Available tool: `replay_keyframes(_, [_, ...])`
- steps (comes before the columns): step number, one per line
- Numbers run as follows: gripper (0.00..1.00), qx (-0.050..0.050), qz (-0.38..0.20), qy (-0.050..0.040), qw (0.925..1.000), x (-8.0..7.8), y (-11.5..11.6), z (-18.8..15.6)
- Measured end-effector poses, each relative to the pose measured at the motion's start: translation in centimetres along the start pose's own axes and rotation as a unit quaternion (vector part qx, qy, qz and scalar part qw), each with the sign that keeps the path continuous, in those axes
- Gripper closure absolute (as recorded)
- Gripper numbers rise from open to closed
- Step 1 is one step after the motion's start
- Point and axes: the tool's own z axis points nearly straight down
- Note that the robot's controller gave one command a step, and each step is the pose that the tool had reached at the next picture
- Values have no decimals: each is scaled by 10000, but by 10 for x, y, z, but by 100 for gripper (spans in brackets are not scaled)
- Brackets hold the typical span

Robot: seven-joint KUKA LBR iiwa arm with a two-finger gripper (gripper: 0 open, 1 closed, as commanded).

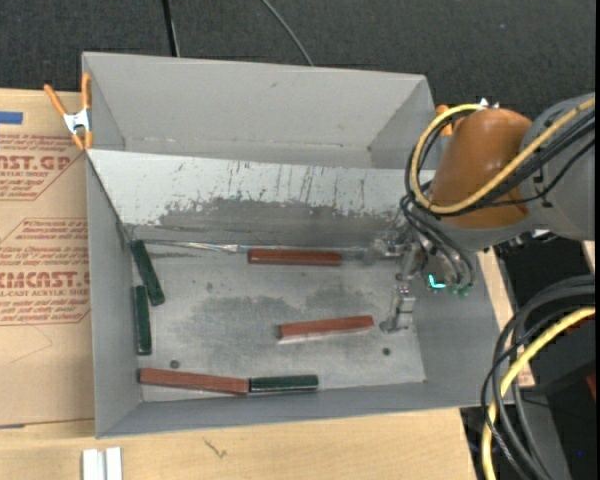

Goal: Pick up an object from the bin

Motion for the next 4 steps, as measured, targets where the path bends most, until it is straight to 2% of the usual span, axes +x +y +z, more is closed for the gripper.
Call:
replay_keyframes(1, [0,5,-2,-35,10000,-2,0,-4])
replay_keyframes(2, [100,-1,202,-30,9998,27,40,50])
replay_keyframes(3, [100,0,202,-29,9998,27,40,50])
replay_keyframes(4, [100,0,273,-44,9996,-1,39,-87])
